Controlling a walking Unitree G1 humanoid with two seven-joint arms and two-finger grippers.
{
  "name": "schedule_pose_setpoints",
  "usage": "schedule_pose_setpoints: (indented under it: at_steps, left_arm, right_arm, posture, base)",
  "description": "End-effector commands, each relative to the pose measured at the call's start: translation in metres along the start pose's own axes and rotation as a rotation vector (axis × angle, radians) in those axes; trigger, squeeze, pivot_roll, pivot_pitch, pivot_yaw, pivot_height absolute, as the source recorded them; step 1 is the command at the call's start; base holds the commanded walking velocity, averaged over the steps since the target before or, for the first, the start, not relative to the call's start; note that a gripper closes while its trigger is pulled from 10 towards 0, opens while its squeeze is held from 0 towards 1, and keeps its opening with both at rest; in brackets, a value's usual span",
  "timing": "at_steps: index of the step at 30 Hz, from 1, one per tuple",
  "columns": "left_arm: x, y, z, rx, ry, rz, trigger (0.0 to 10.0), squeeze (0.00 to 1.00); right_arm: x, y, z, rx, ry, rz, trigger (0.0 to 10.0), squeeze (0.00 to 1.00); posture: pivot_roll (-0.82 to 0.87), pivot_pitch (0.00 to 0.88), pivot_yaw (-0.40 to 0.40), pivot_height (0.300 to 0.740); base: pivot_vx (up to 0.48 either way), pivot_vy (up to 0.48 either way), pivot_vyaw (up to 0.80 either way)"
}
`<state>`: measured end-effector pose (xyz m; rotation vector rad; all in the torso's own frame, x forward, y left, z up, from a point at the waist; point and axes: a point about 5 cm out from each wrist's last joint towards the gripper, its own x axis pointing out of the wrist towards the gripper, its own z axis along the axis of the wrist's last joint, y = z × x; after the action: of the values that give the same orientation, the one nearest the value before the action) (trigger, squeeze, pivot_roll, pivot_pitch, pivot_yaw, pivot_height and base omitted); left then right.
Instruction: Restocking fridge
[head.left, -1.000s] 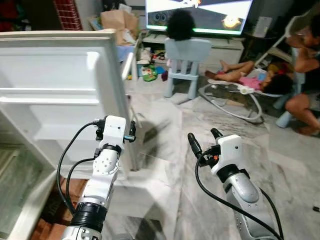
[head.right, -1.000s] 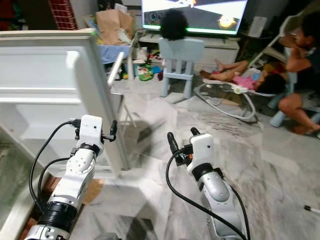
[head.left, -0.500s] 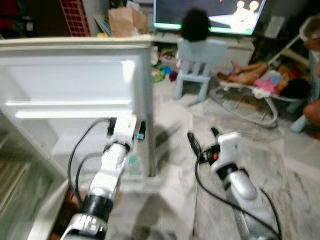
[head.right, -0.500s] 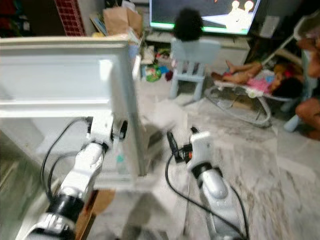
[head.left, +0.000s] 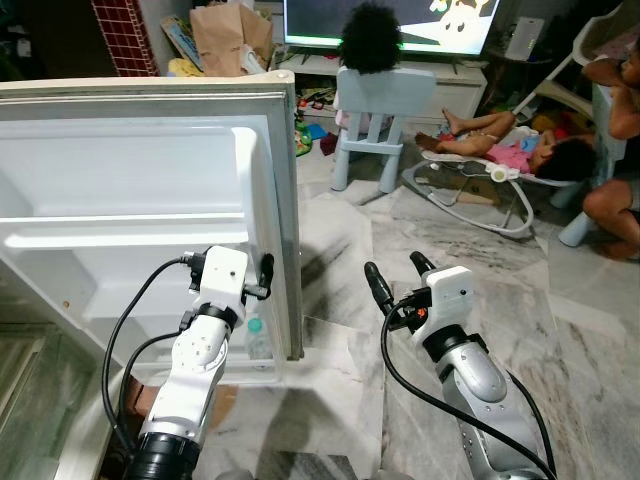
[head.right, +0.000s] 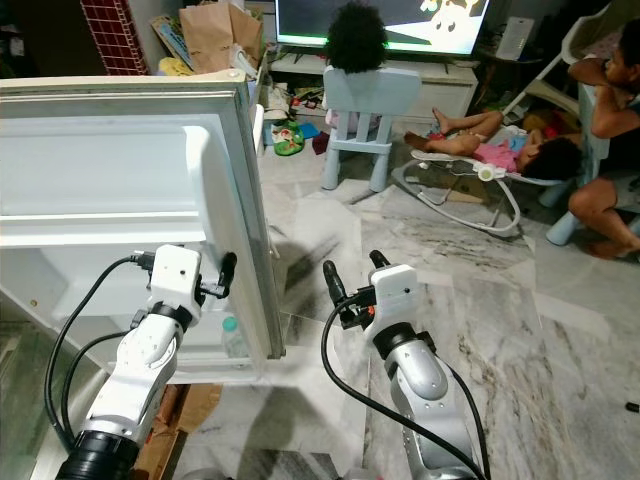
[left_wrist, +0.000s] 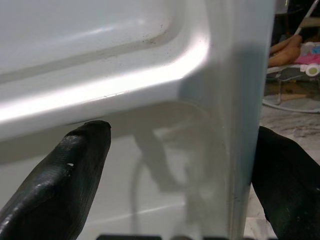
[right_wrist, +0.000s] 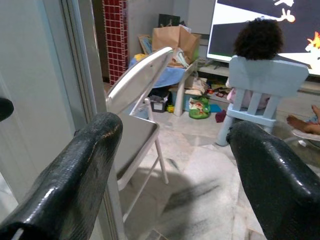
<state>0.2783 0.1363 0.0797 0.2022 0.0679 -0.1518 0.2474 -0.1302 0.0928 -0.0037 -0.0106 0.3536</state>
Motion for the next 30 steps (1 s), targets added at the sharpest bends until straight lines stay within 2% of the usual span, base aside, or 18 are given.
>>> schedule_pose_setpoints:
  at_steps: [1,6,9,16,19,23,28,30]
  left_arm:
    - [-0.002,0.014,0.006,0.014,-0.014,0.052,10.0,0.0]
    - [0.0,0.01,0.012,0.015,-0.035,0.003,10.0,0.0]
    - [0.007,0.006,0.016,0.011,-0.045,-0.016,10.0,0.0]
    - [0.038,-0.018,0.034,0.063,-0.07,-0.077,10.0,0.0]
    - [0.044,-0.027,0.038,0.075,-0.074,-0.098,10.0,0.0]
    - [0.048,-0.032,0.048,0.079,-0.118,-0.116,10.0,0.0]
    - [0.042,-0.024,0.049,0.144,-0.163,-0.105,10.0,0.0]
    - [0.034,-0.016,0.046,0.161,-0.159,-0.09,10.0,0.0]
  right_arm:
    - [0.001,0.002,0.002,0.004,-0.008,0.021,10.0,0.0]
    - [0.003,0.001,0.002,0.002,-0.01,0.019,10.0,0.0]
    - [0.003,0.0,0.003,-0.004,-0.016,0.005,10.0,0.0]
    - [0.004,-0.002,0.004,-0.021,-0.026,-0.026,10.0,0.0]
    - [0.004,-0.002,0.004,-0.021,-0.027,-0.031,10.0,0.0]
    - [0.003,-0.003,0.005,-0.028,-0.03,-0.043,10.0,0.0]
    - [0.001,-0.006,0.004,-0.031,-0.031,-0.062,10.0,0.0]
    - [0.0,-0.005,0.004,-0.031,-0.029,-0.062,10.0,0.0]
  posture:
    - [0.07,0.0,-0.01,0.74]
    - [0.07,0.0,-0.01,0.74]
    - [0.07,0.0,-0.007,0.74]
    - [0.07,0.0,-0.004,0.74]
    - [0.06,0.0,0.001,0.74]
    - [0.05,0.0,0.008,0.74]
    - [0.06,0.0,0.011,0.74]
    - [0.06,0.0,0.01,0.74]
  base:
    - [0.0,0.0,0.0]
    - [0.0,0.0,0.0]
    - [0.289,-0.316,0.0]
    - [0.29,-0.295,0.0]
    - [0.094,0.0,0.0]
    - [0.0,0.0,0.0]
    - [0.0,0.0,0.0]
    - [0.0,0.0,0.0]
